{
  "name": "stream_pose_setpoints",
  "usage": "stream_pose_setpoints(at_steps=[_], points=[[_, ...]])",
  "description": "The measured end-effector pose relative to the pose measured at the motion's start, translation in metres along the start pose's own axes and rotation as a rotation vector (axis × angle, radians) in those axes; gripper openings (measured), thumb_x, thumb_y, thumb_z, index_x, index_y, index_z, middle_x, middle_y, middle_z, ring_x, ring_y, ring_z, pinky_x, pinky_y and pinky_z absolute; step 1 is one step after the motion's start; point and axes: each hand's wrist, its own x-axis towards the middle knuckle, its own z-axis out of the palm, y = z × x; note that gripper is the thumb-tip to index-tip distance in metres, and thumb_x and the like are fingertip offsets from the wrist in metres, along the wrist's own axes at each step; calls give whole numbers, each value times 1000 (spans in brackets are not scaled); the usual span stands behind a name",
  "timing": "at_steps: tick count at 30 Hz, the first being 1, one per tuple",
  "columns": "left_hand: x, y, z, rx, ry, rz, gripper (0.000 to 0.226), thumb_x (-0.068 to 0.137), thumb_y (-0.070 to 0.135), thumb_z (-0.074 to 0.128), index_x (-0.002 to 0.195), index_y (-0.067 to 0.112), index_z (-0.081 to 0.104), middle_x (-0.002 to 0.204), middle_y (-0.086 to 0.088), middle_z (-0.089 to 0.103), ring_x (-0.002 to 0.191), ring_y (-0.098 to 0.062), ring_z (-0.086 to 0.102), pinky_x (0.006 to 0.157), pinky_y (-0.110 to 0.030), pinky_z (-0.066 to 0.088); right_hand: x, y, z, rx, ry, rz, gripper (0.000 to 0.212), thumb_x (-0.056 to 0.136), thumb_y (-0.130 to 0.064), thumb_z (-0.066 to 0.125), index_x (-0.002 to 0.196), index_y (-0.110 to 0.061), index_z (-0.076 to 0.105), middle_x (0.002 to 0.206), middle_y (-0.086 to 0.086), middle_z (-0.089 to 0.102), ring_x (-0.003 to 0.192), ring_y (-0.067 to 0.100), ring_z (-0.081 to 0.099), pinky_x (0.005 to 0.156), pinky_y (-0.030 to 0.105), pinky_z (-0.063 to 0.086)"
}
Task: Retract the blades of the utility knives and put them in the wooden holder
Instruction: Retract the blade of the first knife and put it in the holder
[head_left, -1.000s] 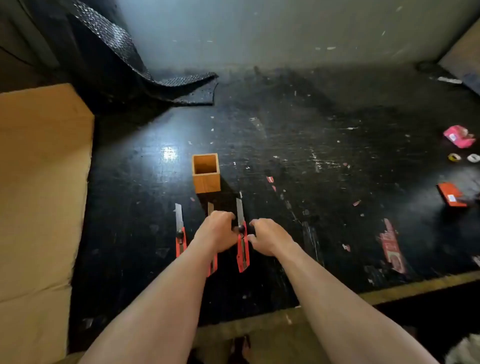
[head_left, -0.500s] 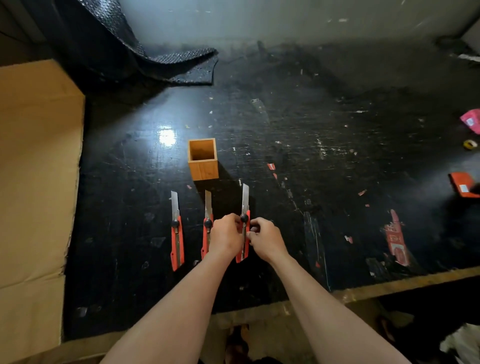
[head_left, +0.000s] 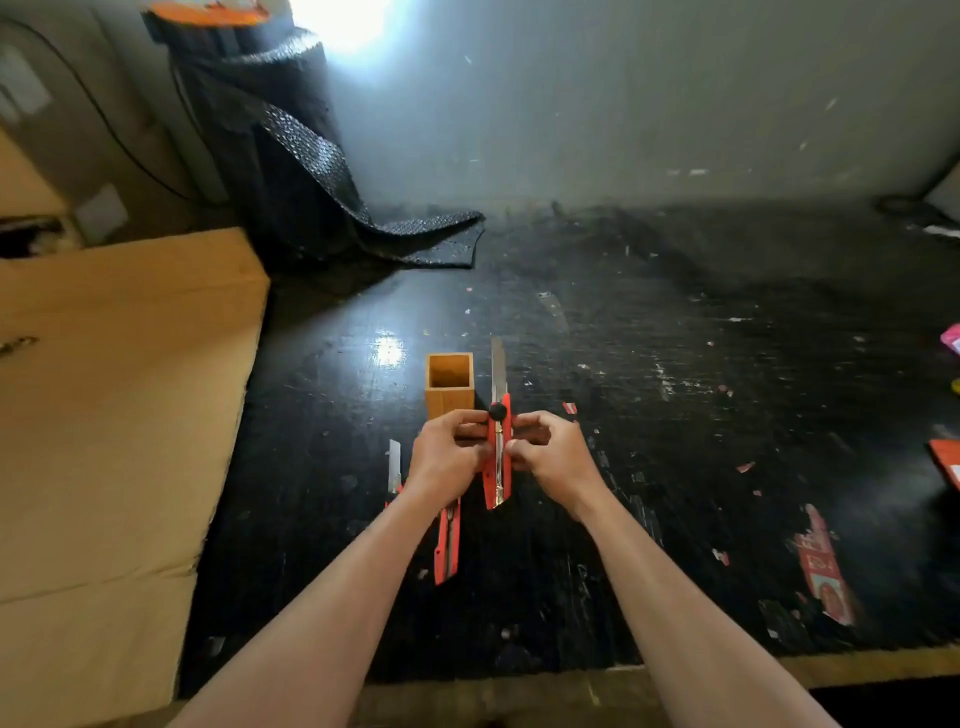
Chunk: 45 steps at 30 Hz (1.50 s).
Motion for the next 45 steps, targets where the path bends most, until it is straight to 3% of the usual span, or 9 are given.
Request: stream_pose_setpoints(at_steps=[3,6,9,14,20,26,31,38,45], points=[[2,25,-24,-129,-23,-5,36,86,-6,74,113,17,70,108,-9,77,101,-26,76,84,-47,64,3,-33,2,55,-30,-57,18,93,0,67,110,-8,66,103,12,75,89,19,78,74,33,64],[2,49,-45,-227,-76,-1,35,90,-11,67,113,15,67,108,-17,76,95,-32,77,81,-51,64,5,-65,6,78,-51,-103,20,94,-2,67,114,-4,65,104,15,75,89,23,78,77,38,65],[-2,70,-61,-270,-82,43,40,91,-13,64,122,12,67,101,-13,79,86,-31,79,70,-44,65,7,-90,7,38,-52,-160,23,95,2,61,116,-4,65,103,14,76,89,22,78,76,35,65],[-7,96,-78,-310,-73,118,45,90,-13,64,128,11,68,102,-11,81,86,-29,79,67,-38,64,9,-129,10,-106,12,-370,40,96,-3,63,131,-21,59,99,5,75,84,13,77,74,30,64],[-13,116,-90,-340,-47,174,47,91,-14,63,129,12,68,104,-11,81,88,-25,80,64,-34,63,14,-161,15,-272,62,-468,21,99,-24,65,119,-28,66,105,-9,69,91,6,67,76,18,53],[-15,125,-105,-451,-12,173,48,90,-15,63,129,14,69,105,-9,81,91,-26,80,66,-36,64,6,-163,24,-233,-14,-484,23,95,-15,70,117,-21,70,114,-3,72,102,13,71,88,35,62],[-17,123,-112,-452,7,155,43,94,-8,64,129,15,69,99,-1,82,87,-19,80,65,-33,64,-1,-155,33,-218,-31,-456,19,95,-19,71,113,-23,70,113,-5,73,104,15,71,92,39,61],[-16,118,-115,-411,80,170,44,94,-3,67,133,16,67,115,-7,78,86,-15,80,66,-33,65,-9,-143,39,-260,-64,-425,23,93,-16,72,115,-18,70,116,-3,72,108,13,67,73,15,53],[-13,123,-113,-363,90,188,44,93,-3,68,133,18,68,114,-6,78,91,-18,80,72,-38,66,-14,-140,38,-284,-67,-436,30,94,-12,71,120,-26,67,112,-16,65,102,3,62,72,10,46]])
